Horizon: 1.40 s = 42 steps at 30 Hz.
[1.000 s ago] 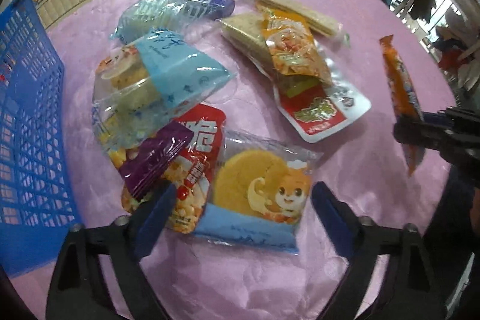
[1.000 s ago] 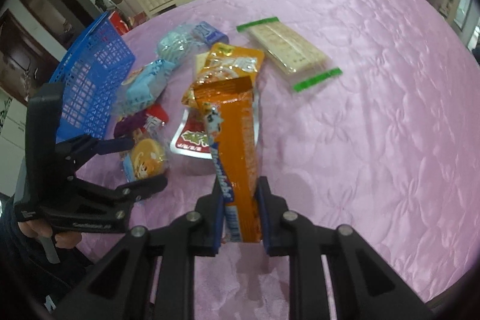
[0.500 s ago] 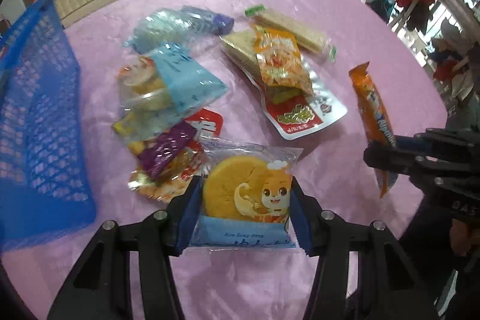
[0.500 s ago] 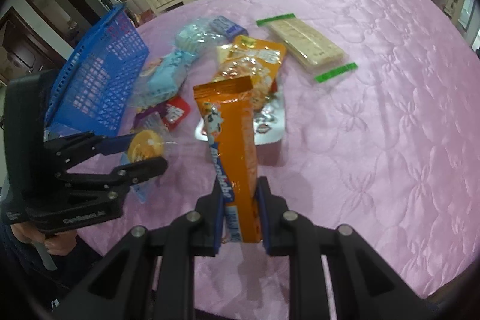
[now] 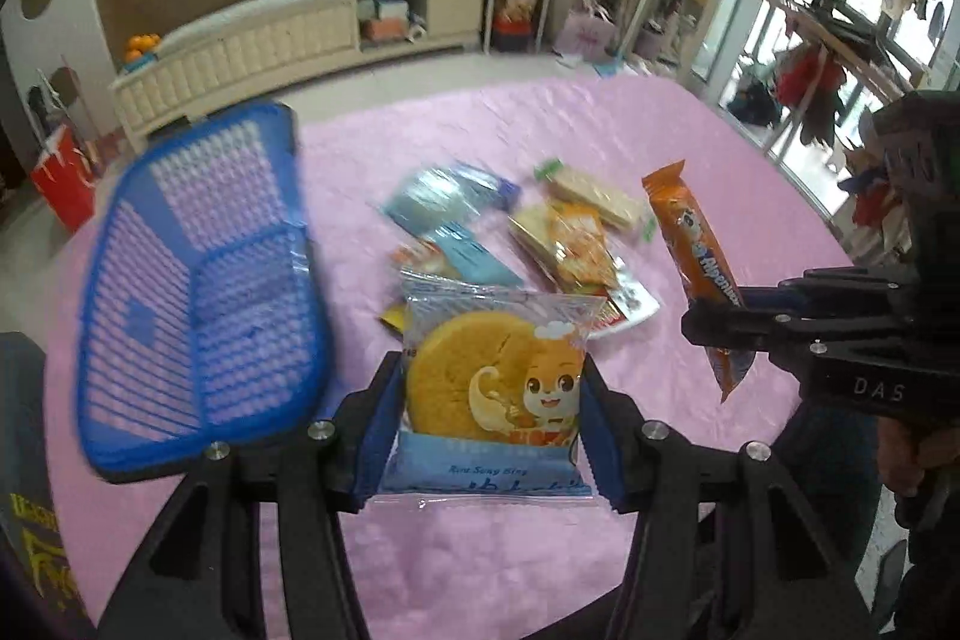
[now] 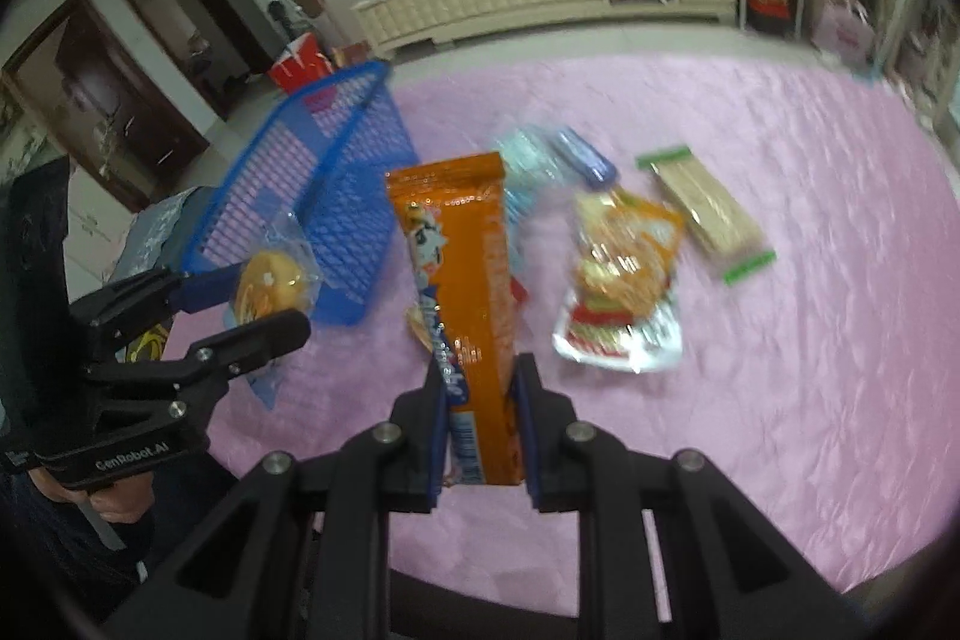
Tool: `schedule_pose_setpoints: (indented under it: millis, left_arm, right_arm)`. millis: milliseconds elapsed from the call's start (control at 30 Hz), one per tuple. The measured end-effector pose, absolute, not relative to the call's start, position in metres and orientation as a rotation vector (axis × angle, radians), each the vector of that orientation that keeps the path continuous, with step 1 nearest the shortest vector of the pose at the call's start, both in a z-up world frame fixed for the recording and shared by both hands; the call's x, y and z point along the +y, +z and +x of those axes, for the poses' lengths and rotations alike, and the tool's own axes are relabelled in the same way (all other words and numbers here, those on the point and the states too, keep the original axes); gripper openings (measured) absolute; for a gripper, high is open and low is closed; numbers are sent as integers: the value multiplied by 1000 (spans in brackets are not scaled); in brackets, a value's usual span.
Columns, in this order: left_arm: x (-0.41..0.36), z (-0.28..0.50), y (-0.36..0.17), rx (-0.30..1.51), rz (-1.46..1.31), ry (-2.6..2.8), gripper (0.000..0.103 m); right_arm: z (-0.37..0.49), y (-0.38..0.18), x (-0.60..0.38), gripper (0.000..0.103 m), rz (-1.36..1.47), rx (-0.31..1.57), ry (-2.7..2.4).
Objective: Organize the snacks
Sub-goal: 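Carry both snacks over the blue basket with both grippers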
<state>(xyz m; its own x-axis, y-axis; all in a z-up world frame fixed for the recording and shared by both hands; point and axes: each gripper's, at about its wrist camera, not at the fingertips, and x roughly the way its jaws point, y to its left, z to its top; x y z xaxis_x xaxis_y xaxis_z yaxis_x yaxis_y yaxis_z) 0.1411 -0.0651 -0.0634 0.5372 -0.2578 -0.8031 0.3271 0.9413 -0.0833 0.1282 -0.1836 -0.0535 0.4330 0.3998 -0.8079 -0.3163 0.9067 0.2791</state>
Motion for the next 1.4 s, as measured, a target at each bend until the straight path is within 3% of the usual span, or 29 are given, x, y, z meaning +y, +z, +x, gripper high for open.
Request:
schedule_pose_setpoints:
  millis: [633,1000,1400]
  left_arm:
    - [79,187,1,878,55,-130,52]
    - [124,245,-22,952,21,-123,52]
    - [129,284,-45,1007,5,-175,52]
  right_arm:
    - [205,-13,-51,25,-67,979,603]
    - [274,-38,2,25,-119,1064,604]
    - [294,-54,24,25,-201,1092,583]
